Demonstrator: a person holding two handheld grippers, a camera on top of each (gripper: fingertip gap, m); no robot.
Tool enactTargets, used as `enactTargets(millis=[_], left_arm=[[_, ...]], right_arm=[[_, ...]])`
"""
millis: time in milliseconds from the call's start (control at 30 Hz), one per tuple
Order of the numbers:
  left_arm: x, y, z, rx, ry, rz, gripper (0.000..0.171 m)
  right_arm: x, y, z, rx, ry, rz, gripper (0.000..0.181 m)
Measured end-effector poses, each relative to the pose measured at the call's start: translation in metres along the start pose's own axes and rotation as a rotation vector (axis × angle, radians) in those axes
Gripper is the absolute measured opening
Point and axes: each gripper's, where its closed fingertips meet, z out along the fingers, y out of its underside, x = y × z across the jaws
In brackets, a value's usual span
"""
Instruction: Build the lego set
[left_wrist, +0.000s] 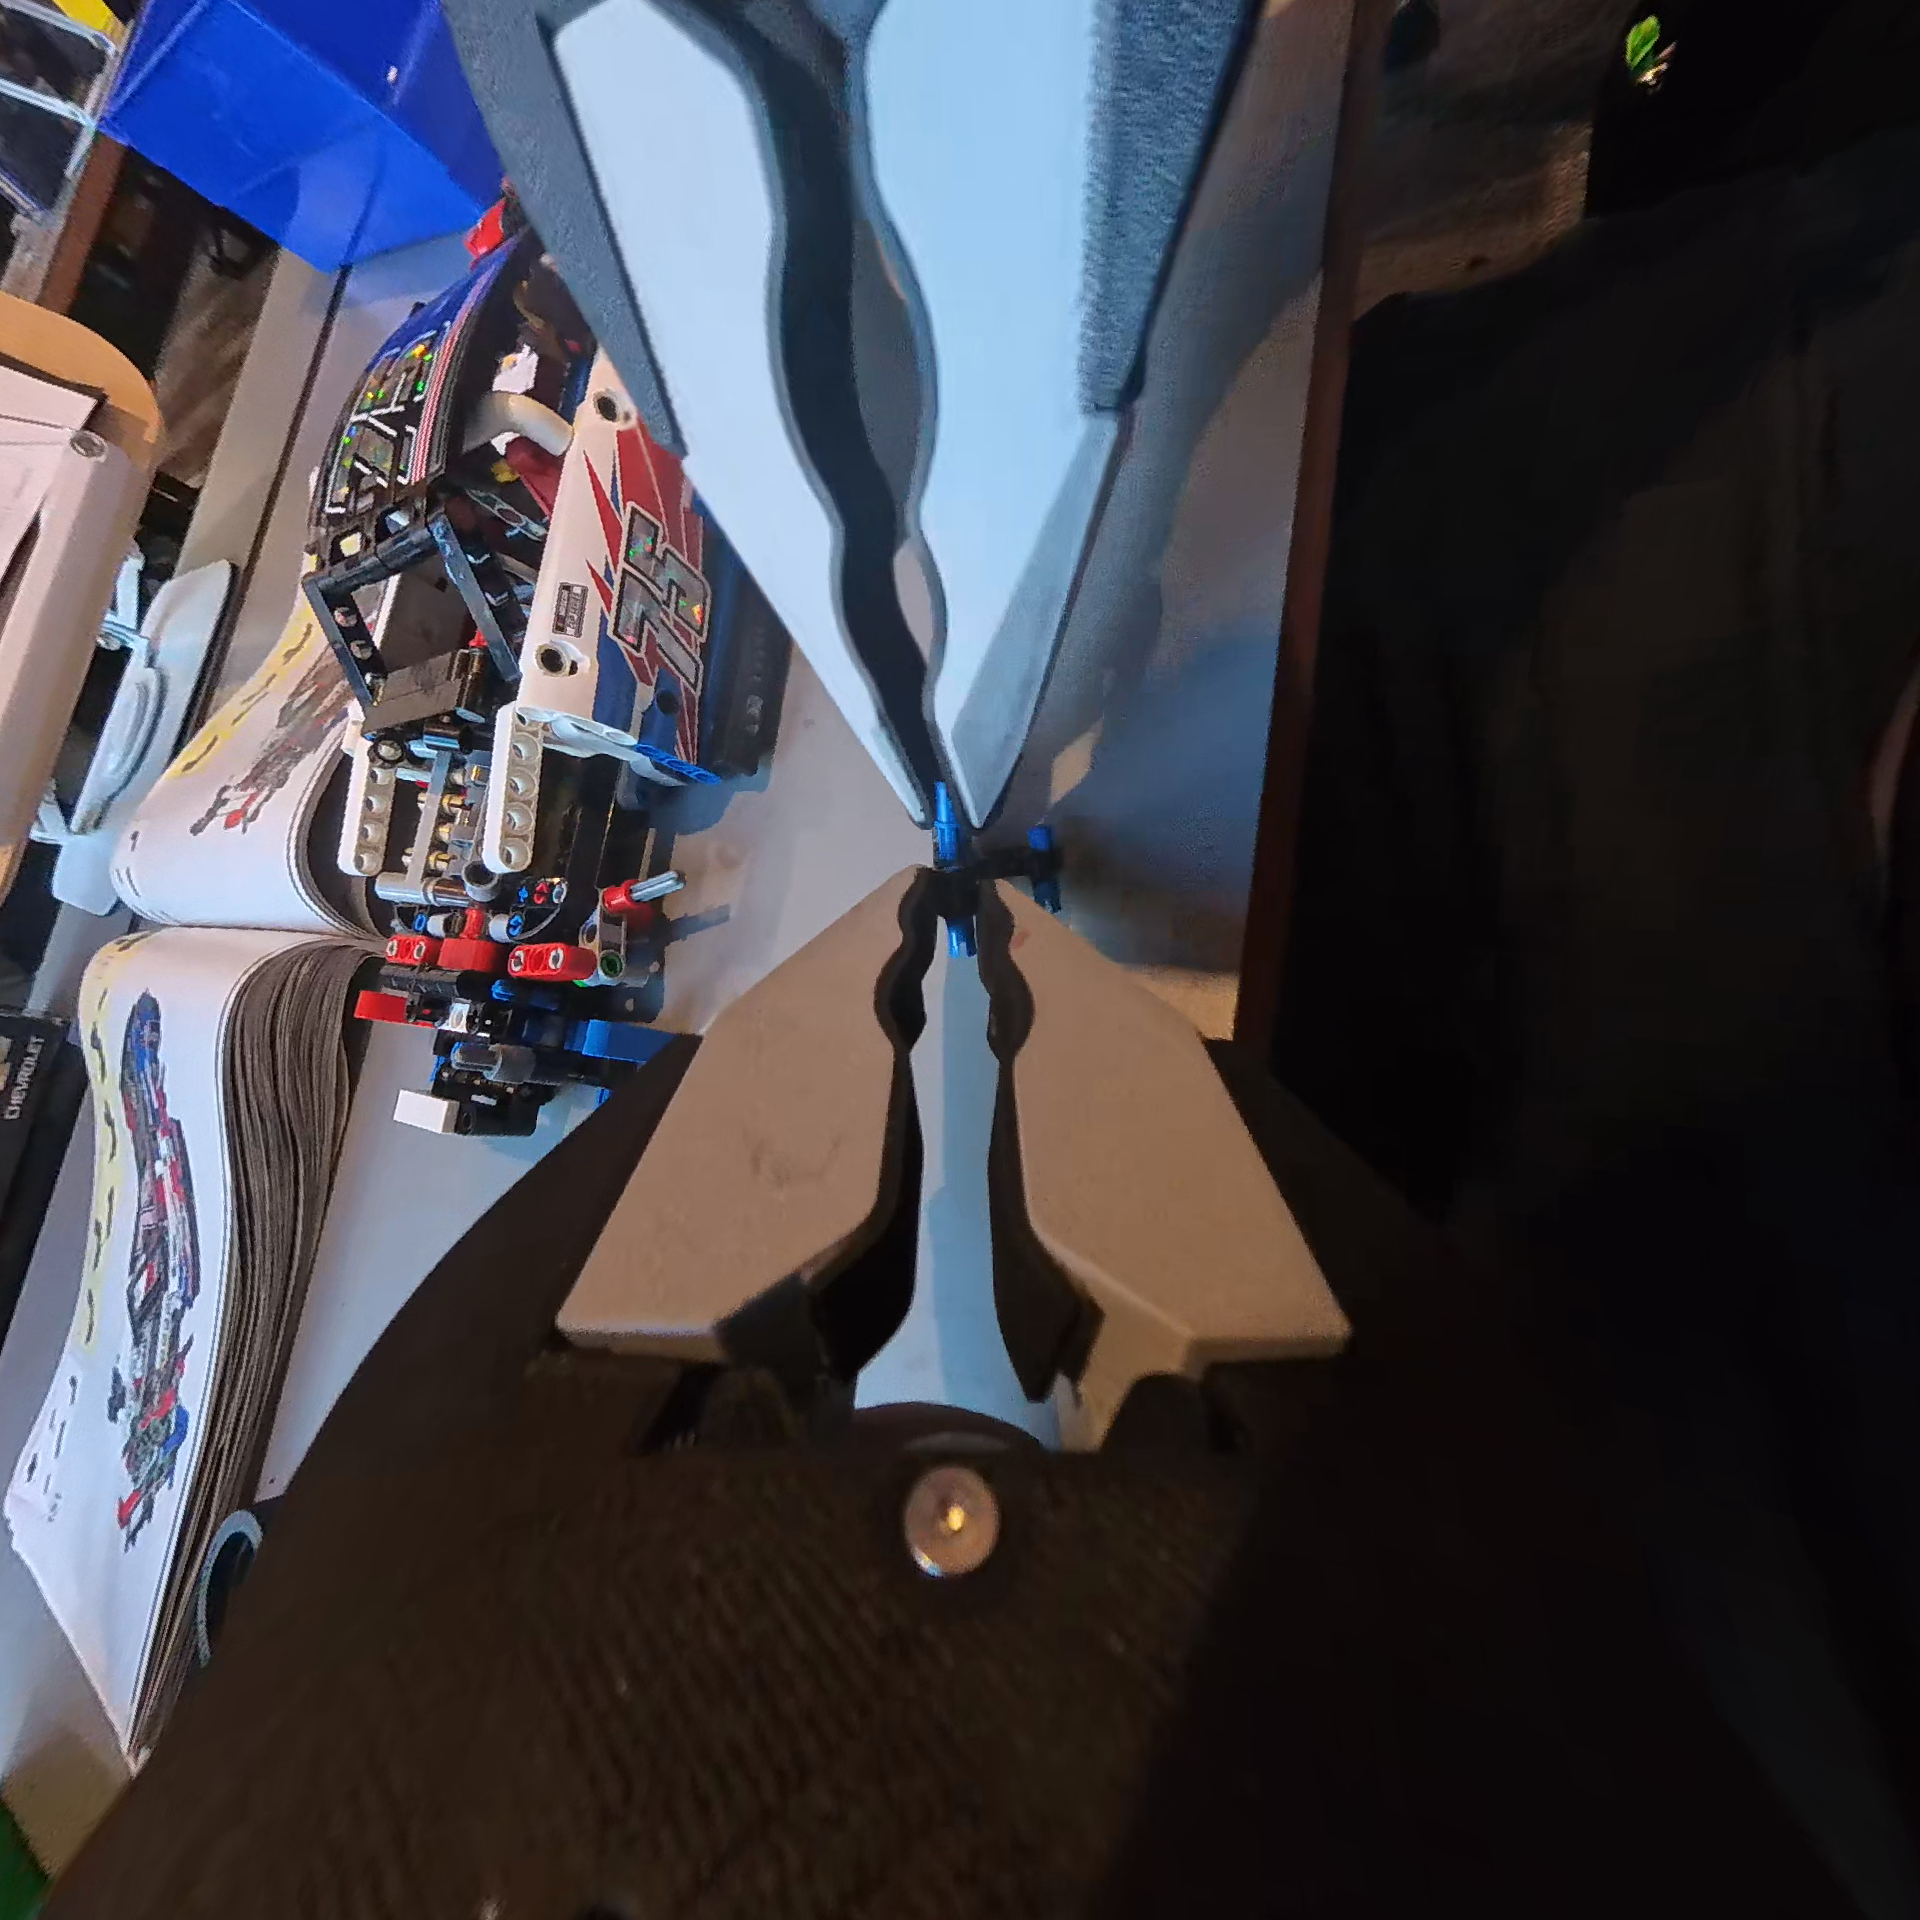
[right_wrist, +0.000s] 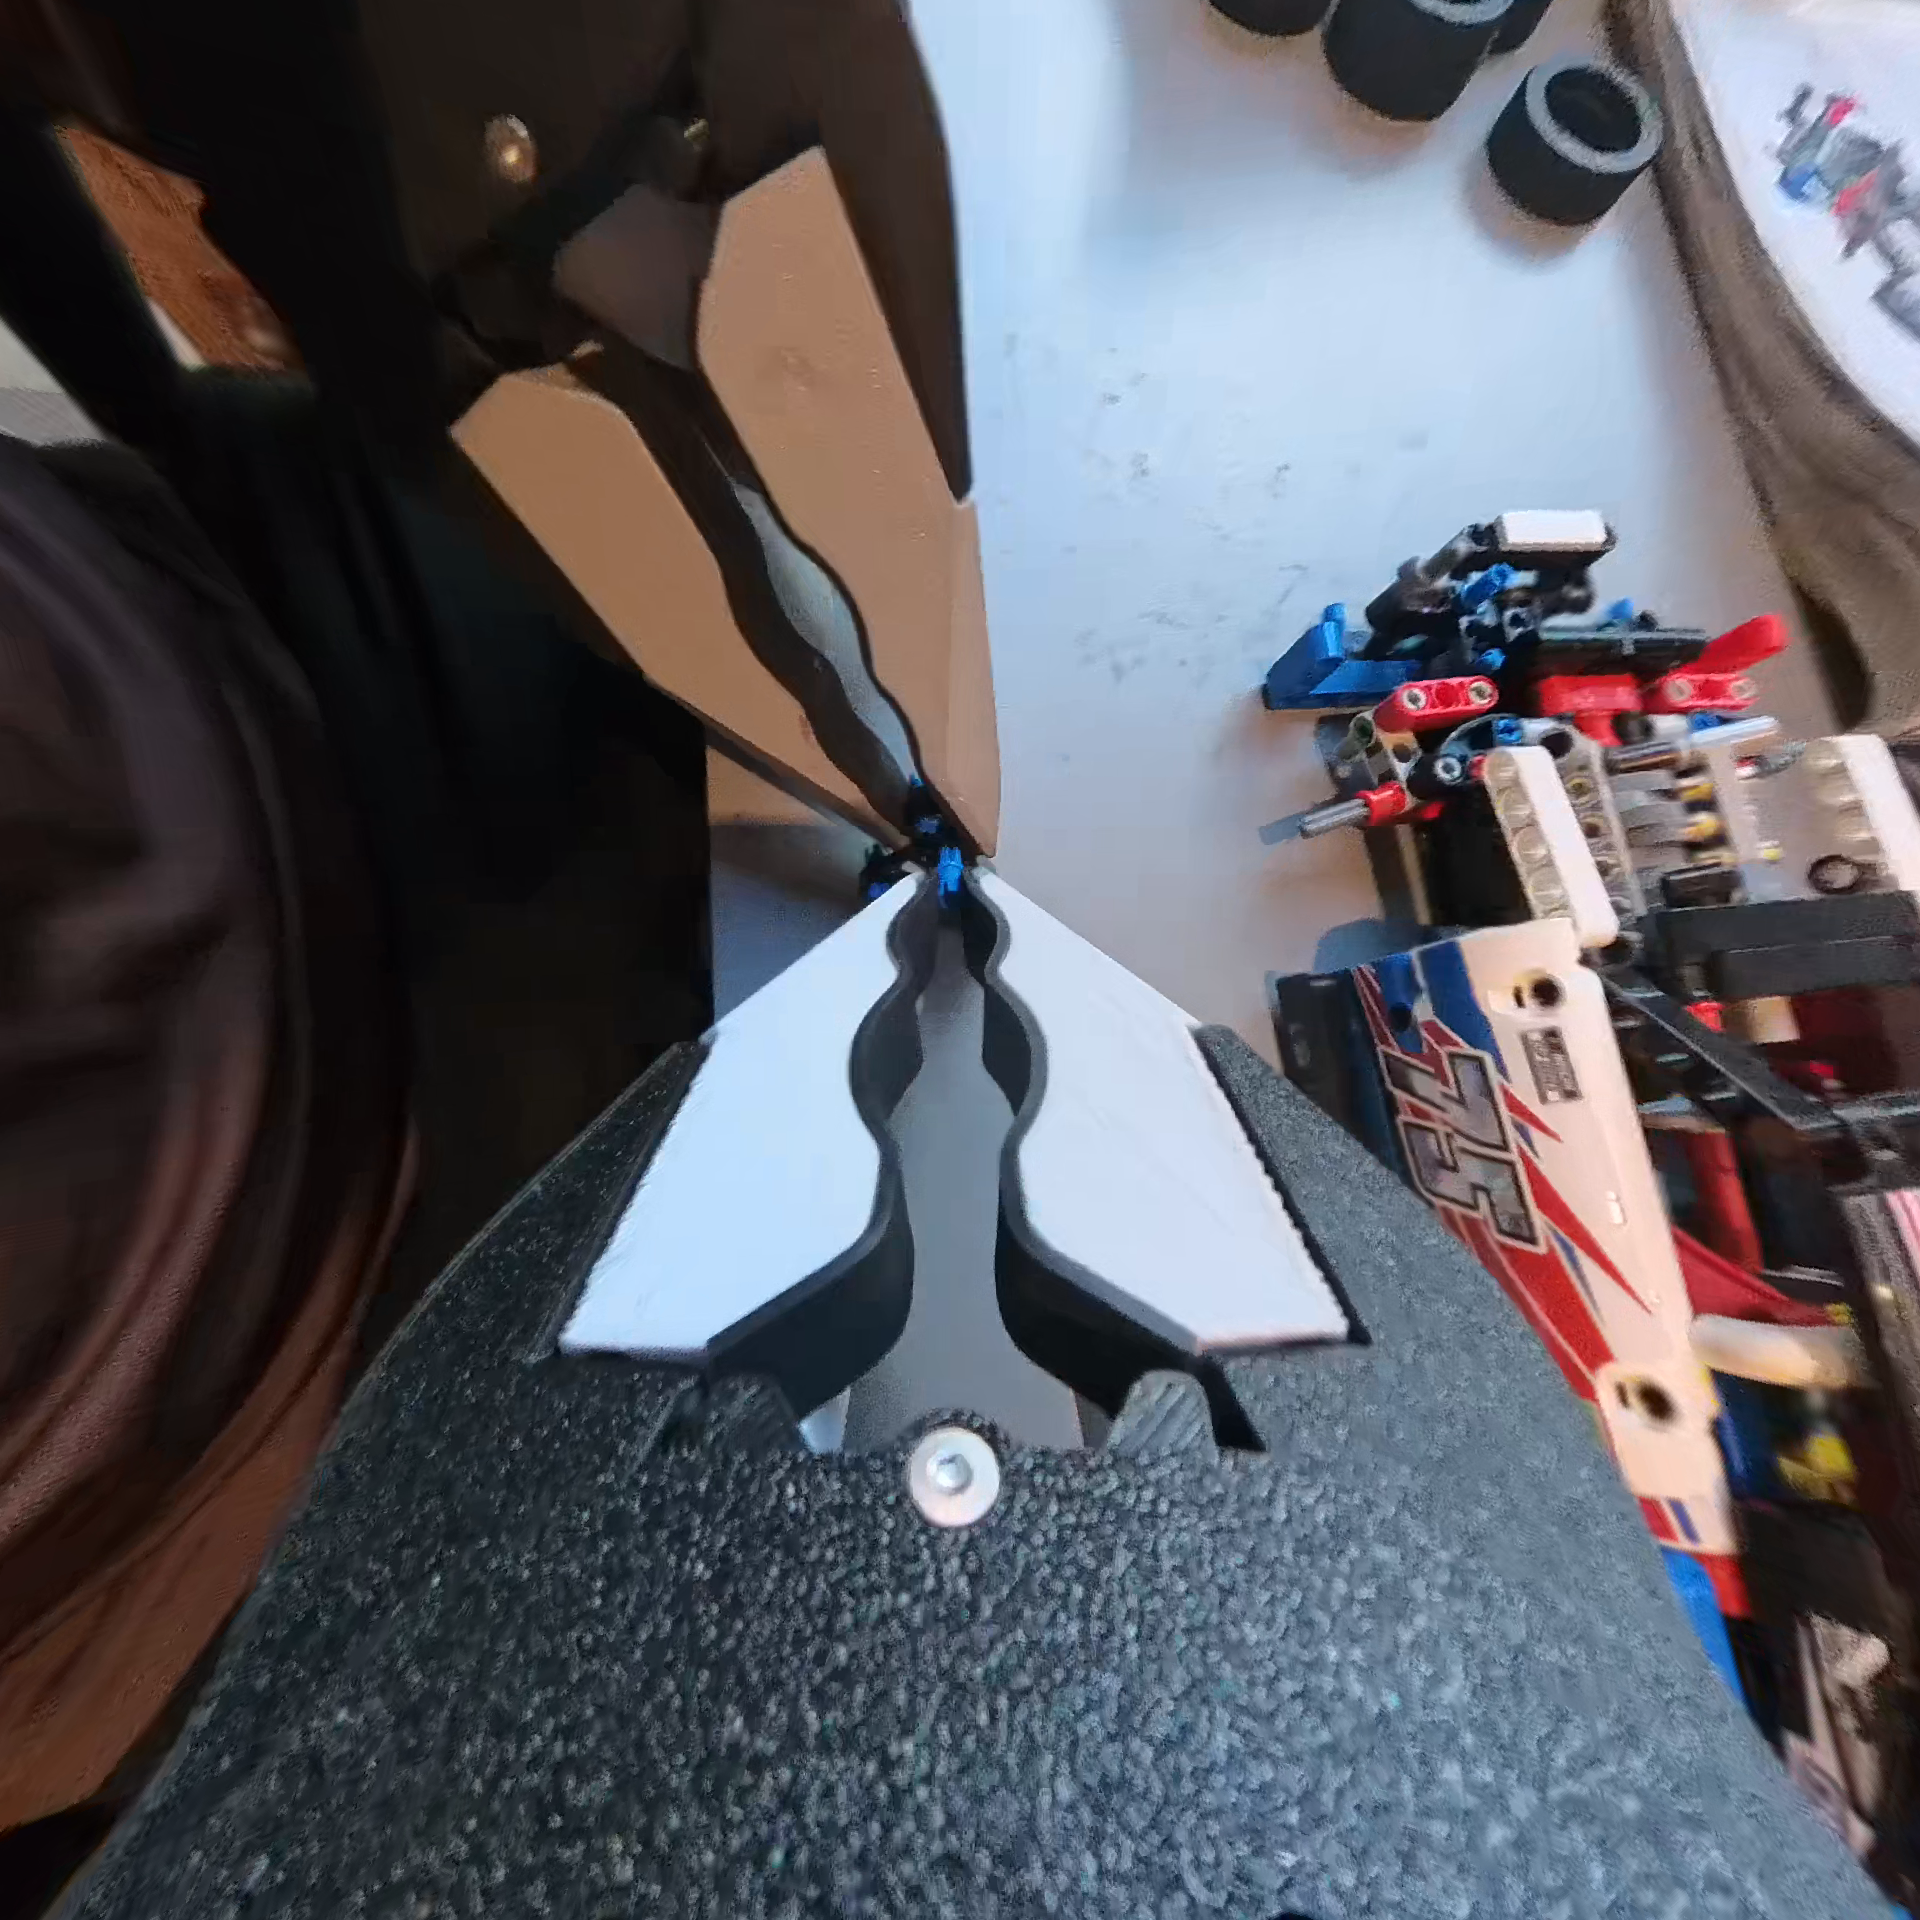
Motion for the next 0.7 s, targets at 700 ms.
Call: enactTargets(millis=[700], left_arm=[[-0.003, -0.003, 0.008, 0.014, -0.005, 0.036, 0.005]], right_arm=[[0.004, 0.005, -0.012, 0.041, -0.031, 0.045, 0.0]])
